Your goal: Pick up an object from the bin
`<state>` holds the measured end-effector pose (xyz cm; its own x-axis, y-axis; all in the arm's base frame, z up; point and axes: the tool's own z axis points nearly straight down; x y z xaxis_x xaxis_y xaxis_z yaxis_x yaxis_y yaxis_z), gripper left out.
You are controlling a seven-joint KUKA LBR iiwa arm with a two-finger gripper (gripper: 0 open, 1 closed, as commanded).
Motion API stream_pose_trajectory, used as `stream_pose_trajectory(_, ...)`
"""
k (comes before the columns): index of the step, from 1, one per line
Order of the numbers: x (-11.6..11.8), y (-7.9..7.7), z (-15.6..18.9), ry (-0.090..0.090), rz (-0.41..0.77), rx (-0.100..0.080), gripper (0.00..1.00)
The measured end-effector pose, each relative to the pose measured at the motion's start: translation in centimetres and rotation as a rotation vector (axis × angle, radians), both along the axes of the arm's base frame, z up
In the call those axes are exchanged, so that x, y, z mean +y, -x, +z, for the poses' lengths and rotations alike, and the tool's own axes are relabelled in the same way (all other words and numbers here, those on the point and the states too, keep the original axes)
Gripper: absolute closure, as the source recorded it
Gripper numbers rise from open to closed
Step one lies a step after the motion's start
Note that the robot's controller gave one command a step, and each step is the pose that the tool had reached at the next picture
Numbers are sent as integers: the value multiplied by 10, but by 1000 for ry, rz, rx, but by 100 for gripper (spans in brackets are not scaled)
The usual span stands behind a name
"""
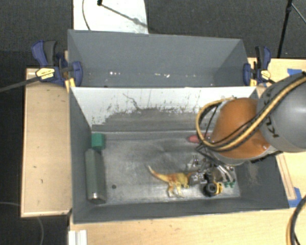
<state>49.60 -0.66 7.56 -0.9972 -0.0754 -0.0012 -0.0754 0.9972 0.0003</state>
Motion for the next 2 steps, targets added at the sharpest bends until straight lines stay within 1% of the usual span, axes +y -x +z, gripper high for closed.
stream_pose_trajectory(1,0,0,0,0,-1,0,100)
stream_pose_trajectory(2,13,19,139,0,47,0,100)
